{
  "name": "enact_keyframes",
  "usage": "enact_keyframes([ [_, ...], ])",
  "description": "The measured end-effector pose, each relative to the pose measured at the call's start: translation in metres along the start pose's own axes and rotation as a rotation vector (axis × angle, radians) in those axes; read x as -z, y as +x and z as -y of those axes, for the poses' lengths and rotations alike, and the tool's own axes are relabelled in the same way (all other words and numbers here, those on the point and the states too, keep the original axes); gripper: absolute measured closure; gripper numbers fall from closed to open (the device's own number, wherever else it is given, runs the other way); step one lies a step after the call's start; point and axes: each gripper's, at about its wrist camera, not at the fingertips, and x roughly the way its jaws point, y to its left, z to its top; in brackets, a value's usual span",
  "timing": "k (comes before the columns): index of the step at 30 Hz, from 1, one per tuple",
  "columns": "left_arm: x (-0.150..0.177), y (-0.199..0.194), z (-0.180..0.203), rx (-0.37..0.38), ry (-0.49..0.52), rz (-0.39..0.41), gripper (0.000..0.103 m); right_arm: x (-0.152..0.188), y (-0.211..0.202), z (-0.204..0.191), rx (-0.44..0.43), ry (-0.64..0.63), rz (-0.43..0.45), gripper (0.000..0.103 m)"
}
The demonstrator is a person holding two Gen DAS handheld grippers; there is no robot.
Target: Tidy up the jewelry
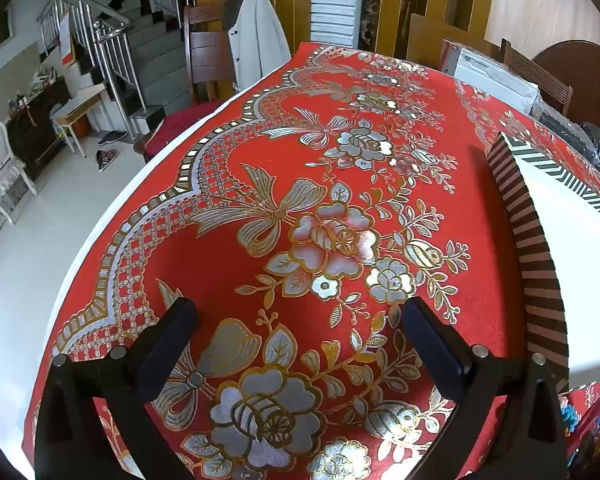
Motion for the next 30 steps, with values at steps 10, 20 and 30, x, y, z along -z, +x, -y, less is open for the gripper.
enact_keyframes([
  [10, 0.013, -0.011, 0.006, -0.016, -0.026, -0.028, 0.017, 0.0, 0.0, 0.0, 0.0, 0.0, 0.0, 0.0],
  [20, 0.039, -0.062, 0.025, 0.01, 0.005, 0.031, 0.03, 0.01, -0.018, -0.004, 0.05, -0.023, -0.028, 0.001],
  [30, 0.052, -0.121, 0.059, 0.086, 0.051, 0.09, 0.032, 0.05, -0.141, -0.045, -0.106, -0.092, 0.073, 0.001],
])
